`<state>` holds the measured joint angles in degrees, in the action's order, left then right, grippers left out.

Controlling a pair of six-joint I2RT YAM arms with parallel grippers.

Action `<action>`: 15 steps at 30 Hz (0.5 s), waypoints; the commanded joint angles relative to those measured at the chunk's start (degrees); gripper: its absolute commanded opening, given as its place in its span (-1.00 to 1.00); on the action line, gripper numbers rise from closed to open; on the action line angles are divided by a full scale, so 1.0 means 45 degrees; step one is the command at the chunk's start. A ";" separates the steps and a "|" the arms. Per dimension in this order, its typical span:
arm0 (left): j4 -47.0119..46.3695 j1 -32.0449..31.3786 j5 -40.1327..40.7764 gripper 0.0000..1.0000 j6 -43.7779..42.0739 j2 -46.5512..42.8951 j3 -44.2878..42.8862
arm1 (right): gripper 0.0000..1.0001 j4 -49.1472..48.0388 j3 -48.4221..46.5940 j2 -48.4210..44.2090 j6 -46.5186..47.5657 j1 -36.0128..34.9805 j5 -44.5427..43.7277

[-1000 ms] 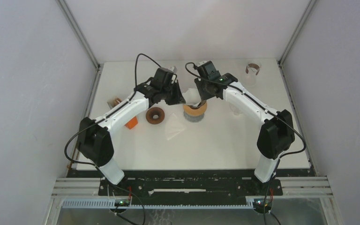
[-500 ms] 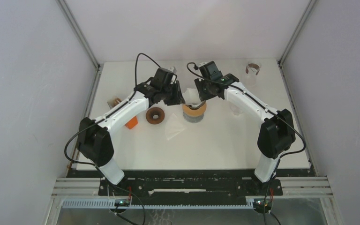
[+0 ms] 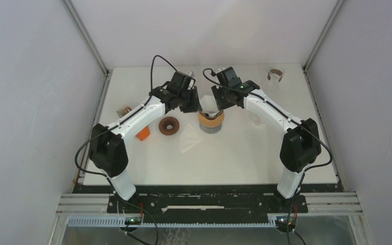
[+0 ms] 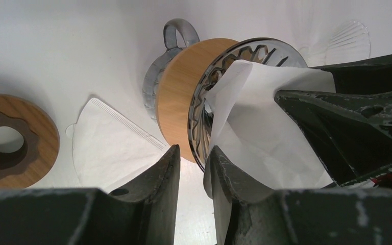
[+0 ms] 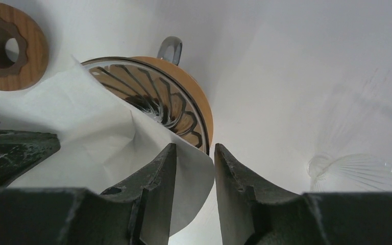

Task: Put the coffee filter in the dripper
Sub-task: Place the coffee filter in the coffee dripper.

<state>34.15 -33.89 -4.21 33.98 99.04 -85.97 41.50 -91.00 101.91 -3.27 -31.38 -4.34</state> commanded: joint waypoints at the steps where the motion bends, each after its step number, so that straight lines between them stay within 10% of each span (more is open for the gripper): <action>1: 0.0044 -0.0103 0.0203 -0.34 -0.0415 -0.0063 -0.0298 | -0.16 -0.0227 -0.0100 0.0208 0.0080 -0.0189 -0.0686; 15: 0.0203 -0.0311 0.0526 -0.32 -0.0649 0.0055 -0.0035 | -0.11 -0.0296 -0.0004 0.0200 0.0335 -0.0421 -0.0647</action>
<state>35.00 -34.94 -3.14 32.49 99.39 -85.95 41.50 -91.00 103.59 -2.79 -32.88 -6.44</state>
